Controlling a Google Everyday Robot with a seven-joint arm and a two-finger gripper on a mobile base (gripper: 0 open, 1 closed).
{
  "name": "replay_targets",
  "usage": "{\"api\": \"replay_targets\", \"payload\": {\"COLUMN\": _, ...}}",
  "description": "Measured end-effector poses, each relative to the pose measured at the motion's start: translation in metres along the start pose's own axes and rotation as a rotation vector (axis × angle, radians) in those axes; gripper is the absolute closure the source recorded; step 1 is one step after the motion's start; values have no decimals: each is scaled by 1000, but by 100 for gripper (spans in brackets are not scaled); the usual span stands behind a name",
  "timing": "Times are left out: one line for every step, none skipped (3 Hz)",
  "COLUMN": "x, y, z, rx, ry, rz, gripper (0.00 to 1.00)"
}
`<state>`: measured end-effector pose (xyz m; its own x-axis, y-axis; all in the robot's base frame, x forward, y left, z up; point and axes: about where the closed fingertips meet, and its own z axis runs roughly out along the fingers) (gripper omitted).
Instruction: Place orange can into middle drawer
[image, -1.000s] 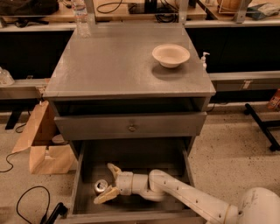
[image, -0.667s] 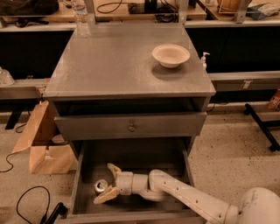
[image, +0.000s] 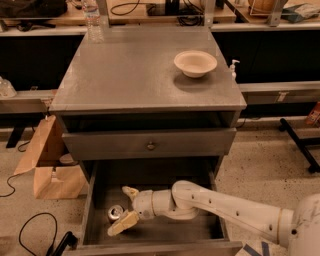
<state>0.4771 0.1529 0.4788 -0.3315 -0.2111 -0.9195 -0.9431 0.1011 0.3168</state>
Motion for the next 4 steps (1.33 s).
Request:
{"api": "replay_targets", "payload": {"x": -16, "y": 47, "z": -44, "rx": -20, "ry": 170, "rz": 109, "gripper": 0}}
{"api": "replay_targets", "payload": {"x": -46, "y": 42, "z": -51, "rx": 15, "ry": 182, "rz": 56, "gripper": 0}}
{"api": "replay_targets", "payload": {"x": -50, "y": 38, "z": -59, "rx": 16, "ry": 193, "rz": 64, "gripper": 0}}
{"api": "replay_targets", "payload": {"x": -68, "y": 32, "z": -101, "rx": 45, "ry": 226, "rz": 64, "gripper": 0}}
